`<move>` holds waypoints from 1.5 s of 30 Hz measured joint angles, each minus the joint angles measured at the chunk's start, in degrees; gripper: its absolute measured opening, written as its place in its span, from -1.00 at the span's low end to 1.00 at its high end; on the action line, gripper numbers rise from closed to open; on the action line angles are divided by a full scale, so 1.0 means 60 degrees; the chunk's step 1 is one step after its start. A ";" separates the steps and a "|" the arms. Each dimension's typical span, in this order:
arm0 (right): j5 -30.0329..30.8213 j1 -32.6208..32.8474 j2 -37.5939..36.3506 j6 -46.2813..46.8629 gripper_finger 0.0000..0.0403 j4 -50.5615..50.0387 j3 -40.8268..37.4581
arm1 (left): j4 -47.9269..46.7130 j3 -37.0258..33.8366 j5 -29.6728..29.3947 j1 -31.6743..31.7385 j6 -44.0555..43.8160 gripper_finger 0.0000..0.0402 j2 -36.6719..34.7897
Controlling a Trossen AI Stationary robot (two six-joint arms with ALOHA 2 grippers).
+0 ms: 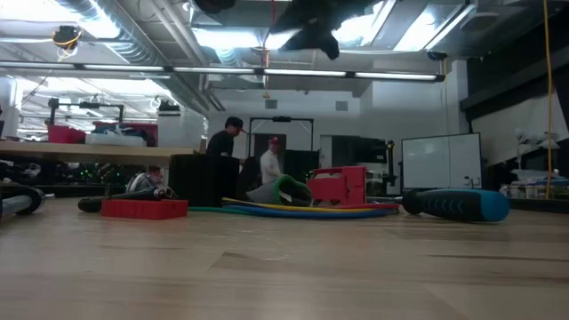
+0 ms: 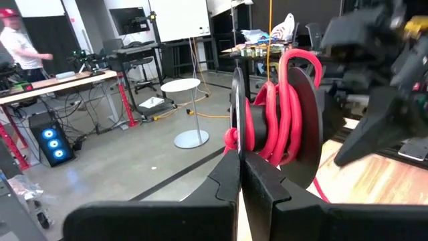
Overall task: Coil cords
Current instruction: Coil the red wire cable onto the black spool
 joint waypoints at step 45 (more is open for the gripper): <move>0.1839 0.0000 -0.0061 -0.0248 -0.02 0.1497 0.0004 | 0.0004 0.0000 0.0001 -0.0001 -0.0040 -1.00 0.0000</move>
